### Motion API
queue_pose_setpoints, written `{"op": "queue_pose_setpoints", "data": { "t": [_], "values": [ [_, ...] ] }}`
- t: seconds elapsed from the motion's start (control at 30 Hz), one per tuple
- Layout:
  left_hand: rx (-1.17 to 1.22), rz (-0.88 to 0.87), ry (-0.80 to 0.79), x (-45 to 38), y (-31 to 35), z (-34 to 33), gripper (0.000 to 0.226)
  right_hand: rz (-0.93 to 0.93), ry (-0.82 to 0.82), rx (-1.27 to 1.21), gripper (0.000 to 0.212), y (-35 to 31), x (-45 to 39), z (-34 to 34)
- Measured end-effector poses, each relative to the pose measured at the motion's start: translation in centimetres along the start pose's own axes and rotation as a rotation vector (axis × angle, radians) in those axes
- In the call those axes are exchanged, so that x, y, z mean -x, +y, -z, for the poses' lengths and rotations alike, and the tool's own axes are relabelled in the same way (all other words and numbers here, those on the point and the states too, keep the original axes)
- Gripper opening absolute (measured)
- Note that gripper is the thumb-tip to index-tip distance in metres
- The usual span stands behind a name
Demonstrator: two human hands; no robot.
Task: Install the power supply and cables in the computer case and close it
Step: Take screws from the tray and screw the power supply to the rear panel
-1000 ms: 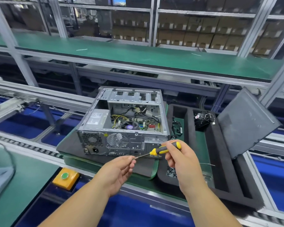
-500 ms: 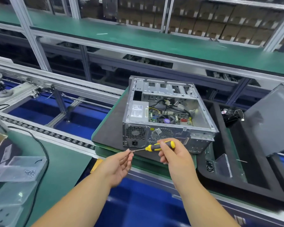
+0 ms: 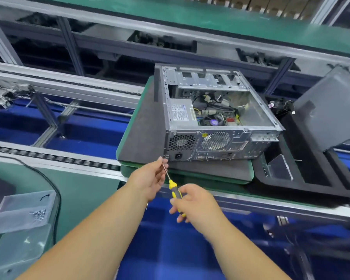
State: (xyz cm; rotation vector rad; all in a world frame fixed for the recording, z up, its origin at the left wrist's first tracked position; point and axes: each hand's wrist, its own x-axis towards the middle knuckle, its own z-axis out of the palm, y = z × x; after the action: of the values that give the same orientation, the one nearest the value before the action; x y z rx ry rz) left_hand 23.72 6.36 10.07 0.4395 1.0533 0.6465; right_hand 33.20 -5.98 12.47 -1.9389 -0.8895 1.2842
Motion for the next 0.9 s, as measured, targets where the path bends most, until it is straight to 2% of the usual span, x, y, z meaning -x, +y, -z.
{"op": "queue_pose_setpoints", "data": {
  "t": [0.3, 0.9],
  "values": [
    [-0.021, 0.063, -0.027, -2.8, -1.4, -0.5, 0.020, -0.093, 0.050, -0.141, 0.007, 1.3, -2.2, -2.3],
    [-0.137, 0.015, -0.041, -4.7, -1.1, 0.2, 0.020, -0.087, 0.028, -0.130, 0.007, 1.7, -4.3, -2.5]
  ]
}}
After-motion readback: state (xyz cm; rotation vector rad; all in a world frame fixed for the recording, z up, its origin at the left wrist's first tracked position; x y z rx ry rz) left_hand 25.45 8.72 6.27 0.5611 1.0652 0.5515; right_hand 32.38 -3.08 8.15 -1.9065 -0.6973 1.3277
